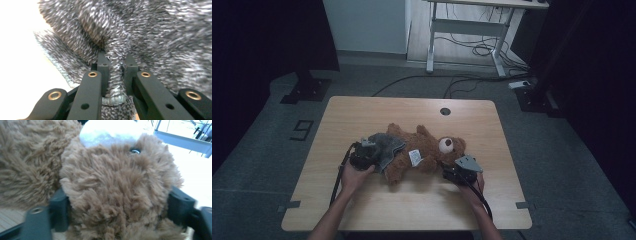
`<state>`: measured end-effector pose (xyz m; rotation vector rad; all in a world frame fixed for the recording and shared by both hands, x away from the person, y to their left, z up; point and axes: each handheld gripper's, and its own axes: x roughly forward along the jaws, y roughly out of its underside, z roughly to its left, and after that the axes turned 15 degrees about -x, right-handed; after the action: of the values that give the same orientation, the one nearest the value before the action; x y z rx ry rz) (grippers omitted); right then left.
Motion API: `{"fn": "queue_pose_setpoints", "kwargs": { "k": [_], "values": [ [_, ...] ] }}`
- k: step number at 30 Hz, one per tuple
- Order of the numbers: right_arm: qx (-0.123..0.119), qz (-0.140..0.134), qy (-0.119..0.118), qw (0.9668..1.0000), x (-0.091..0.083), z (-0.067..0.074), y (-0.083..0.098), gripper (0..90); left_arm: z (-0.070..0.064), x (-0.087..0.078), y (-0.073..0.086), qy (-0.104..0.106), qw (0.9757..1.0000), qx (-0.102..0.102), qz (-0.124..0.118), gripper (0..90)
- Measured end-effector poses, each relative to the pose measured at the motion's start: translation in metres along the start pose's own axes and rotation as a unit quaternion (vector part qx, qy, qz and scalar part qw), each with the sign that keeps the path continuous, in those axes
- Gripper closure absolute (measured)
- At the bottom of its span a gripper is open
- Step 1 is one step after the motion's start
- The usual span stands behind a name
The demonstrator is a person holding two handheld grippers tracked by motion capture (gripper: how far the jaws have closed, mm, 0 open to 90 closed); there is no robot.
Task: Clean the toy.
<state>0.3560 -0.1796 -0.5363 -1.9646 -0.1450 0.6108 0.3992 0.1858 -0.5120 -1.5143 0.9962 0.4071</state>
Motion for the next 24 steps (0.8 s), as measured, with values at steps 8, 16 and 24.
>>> {"fn": "queue_pose_setpoints", "kwargs": {
  "k": [8, 16, 24],
  "values": [
    [0.05, -0.031, -0.028, 0.9979, -0.019, -0.016, 0.0, 14.5, 0.024, -0.038, 0.019, 0.022, 0.9992, -0.019, -0.029, 80.4],
    [0.057, -0.025, -0.028, 0.9976, -0.029, -0.023, 0.009, 15.9, 0.048, -0.069, 0.054, 0.019, 0.9993, -0.024, -0.023, 80.3],
    [0.052, -0.01, -0.037, 0.9979, -0.031, -0.019, 0.014, 16.5, 0.082, -0.089, 0.09, 0.0, 0.999, -0.044, 0.009, 79.4]
  ]
}}
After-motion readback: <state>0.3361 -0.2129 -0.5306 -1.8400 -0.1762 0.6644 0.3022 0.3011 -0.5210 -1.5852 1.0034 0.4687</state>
